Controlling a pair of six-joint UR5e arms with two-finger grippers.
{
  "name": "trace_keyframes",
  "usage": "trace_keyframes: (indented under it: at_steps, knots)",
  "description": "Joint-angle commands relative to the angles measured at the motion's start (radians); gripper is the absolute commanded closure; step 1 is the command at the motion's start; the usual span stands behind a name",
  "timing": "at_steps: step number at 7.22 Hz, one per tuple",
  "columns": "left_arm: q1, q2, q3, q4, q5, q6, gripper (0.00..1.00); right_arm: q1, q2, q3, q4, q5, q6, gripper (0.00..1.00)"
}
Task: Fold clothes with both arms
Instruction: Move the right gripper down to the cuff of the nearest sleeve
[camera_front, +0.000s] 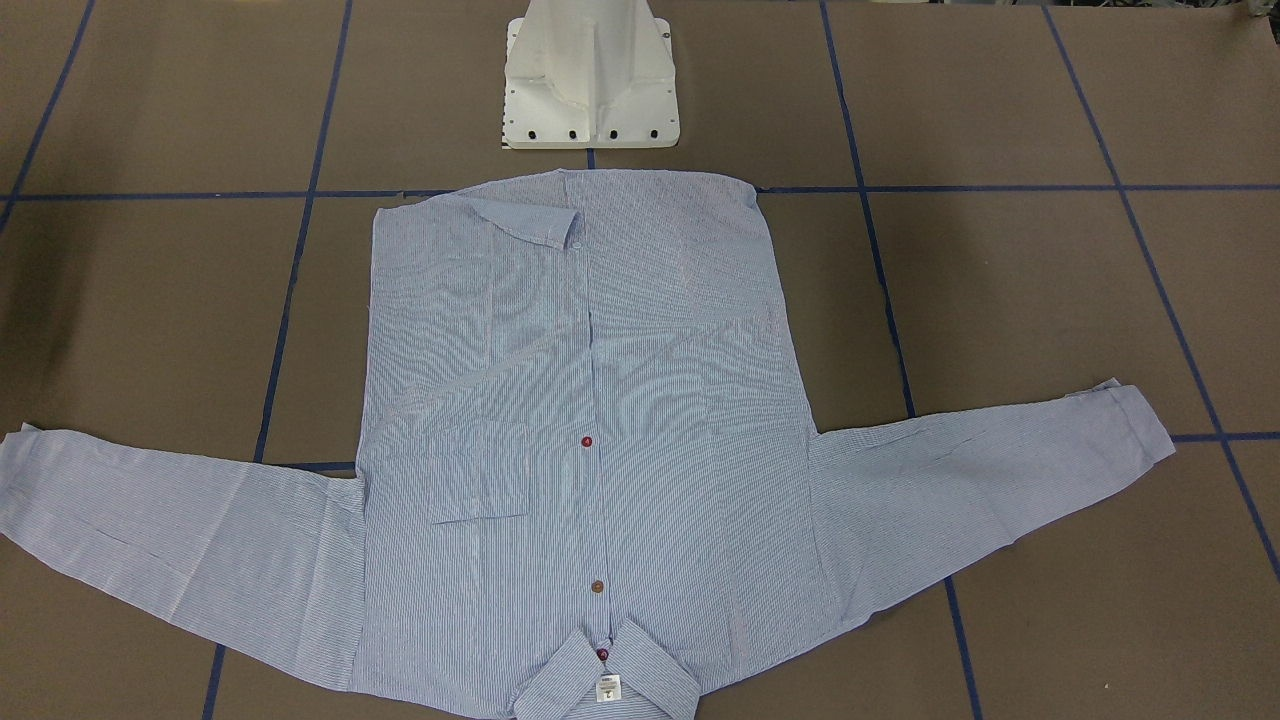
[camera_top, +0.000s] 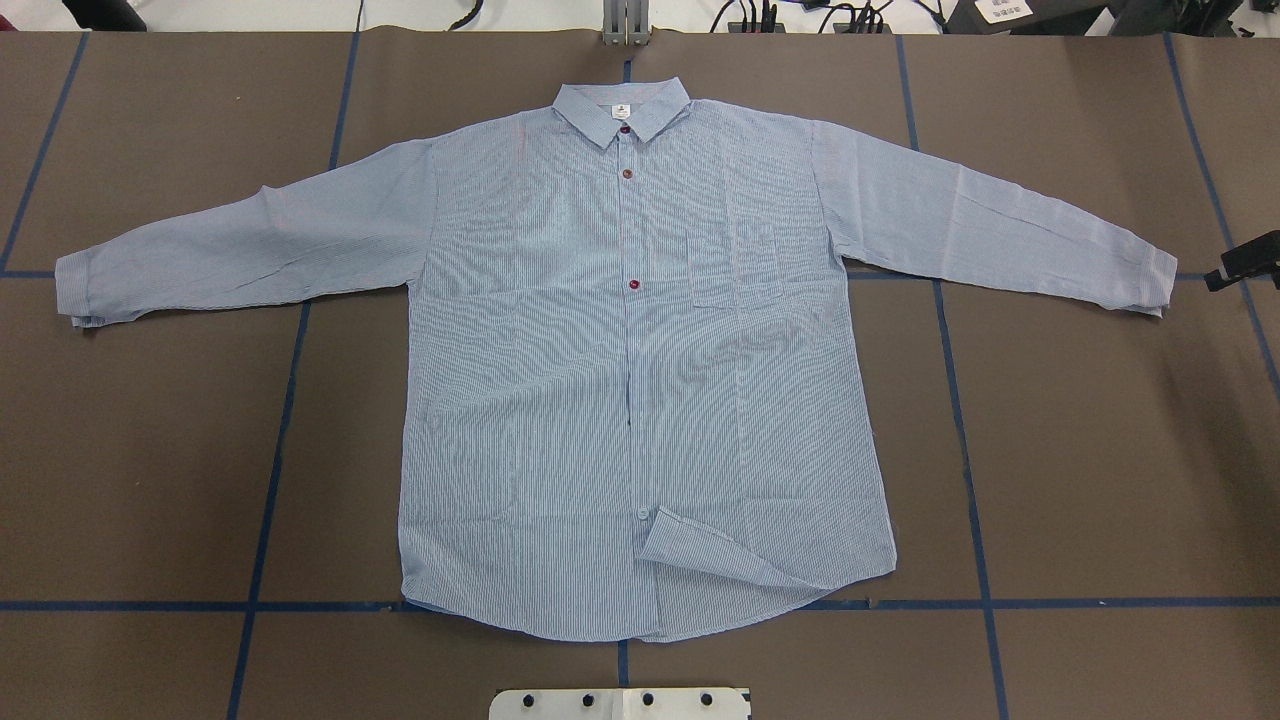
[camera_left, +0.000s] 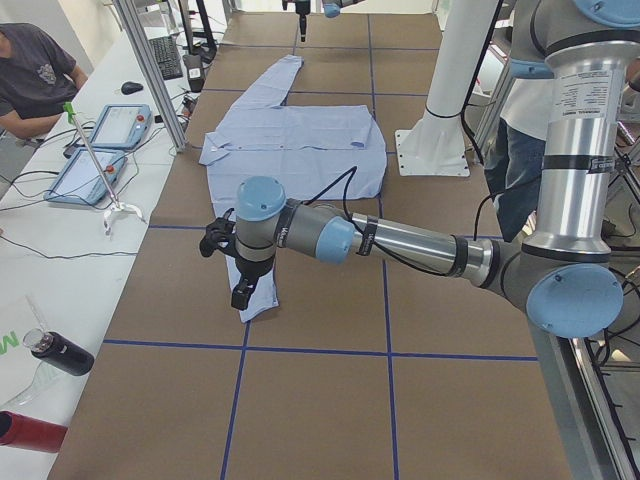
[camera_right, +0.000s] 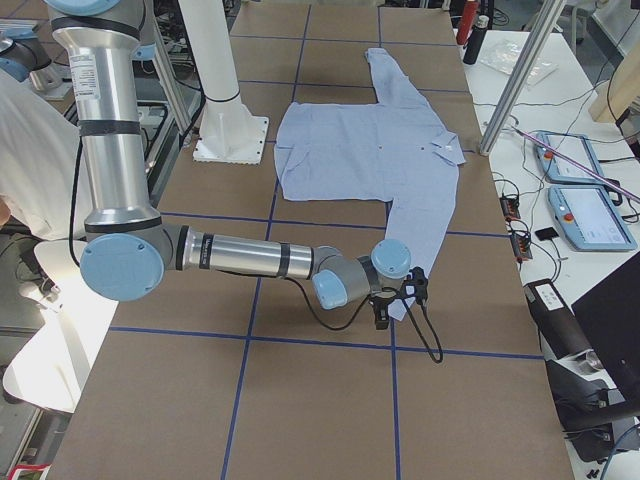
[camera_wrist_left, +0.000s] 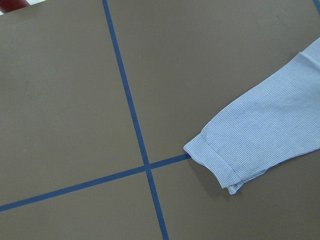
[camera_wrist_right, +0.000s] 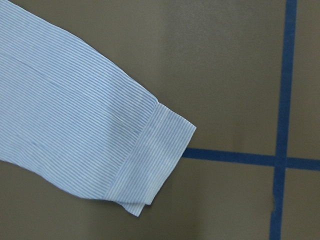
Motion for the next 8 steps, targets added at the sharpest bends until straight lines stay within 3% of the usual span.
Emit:
trace_keyframes:
  at_steps: [1, 2, 6, 8]
  knots:
    - [-0.001, 0.000, -0.010, 0.000, 0.001, -0.004, 0.01, -0.055, 0.068, -0.056, 0.005, -0.043, 0.106, 0.01]
    - [-0.001, 0.000, -0.010, 0.000, -0.002, -0.006, 0.01, -0.066, 0.070, -0.060, 0.005, -0.058, 0.110, 0.03]
    - [-0.001, -0.006, -0.008, 0.000, -0.002, -0.009, 0.01, -0.080, 0.067, -0.094, 0.004, -0.057, 0.111, 0.34]
    - [-0.001, -0.011, -0.010, 0.000, -0.002, -0.010, 0.01, -0.103, 0.073, -0.094, 0.002, -0.057, 0.113, 0.35]
